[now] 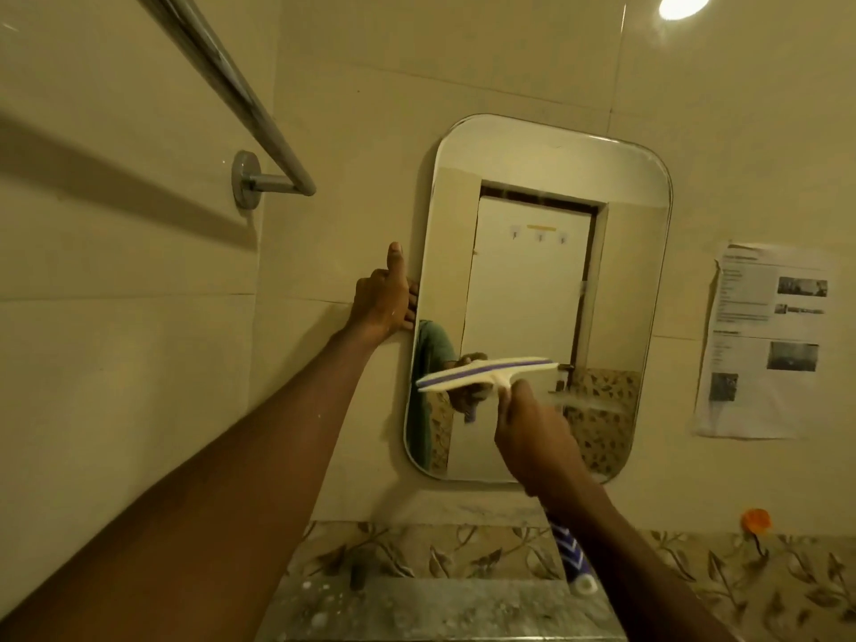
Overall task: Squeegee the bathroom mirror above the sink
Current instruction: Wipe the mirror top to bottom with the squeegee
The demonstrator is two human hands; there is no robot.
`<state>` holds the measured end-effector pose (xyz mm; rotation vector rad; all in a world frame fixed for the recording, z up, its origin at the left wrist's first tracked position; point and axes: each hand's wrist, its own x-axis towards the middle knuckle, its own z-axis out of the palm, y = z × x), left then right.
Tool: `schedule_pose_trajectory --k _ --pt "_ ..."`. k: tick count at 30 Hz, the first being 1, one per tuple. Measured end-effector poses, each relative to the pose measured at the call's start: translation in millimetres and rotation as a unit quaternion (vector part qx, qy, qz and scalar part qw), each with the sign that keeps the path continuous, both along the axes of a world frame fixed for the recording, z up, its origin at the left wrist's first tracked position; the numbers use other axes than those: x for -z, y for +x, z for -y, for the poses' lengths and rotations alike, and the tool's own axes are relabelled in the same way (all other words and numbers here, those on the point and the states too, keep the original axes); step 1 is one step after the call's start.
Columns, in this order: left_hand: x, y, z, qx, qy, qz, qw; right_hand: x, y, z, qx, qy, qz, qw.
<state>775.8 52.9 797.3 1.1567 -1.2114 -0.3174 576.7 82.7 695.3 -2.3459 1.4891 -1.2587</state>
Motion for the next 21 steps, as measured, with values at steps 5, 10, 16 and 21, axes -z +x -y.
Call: schedule_pose_trajectory --k 5,10,16,21 --pt "-2.9 4.6 -2.1 0.012 0.020 0.002 1.000 -86.9 6.9 10.6 0.000 -0.120 0.059 0.991" --pt "-5.9 6.9 0.7 0.029 0.022 -0.008 0.999 -61.0 19.2 11.8 -0.017 -0.093 0.036 0.995" --pt "-14.0 6.1 -1.7 0.021 0.050 0.004 0.998 3.7 4.3 5.7 0.018 -0.044 -0.038 0.998" --pt "-34.5 4.2 -4.9 -0.033 0.059 0.040 0.997 -68.8 -9.5 11.7 -0.039 -0.081 0.070 0.993"
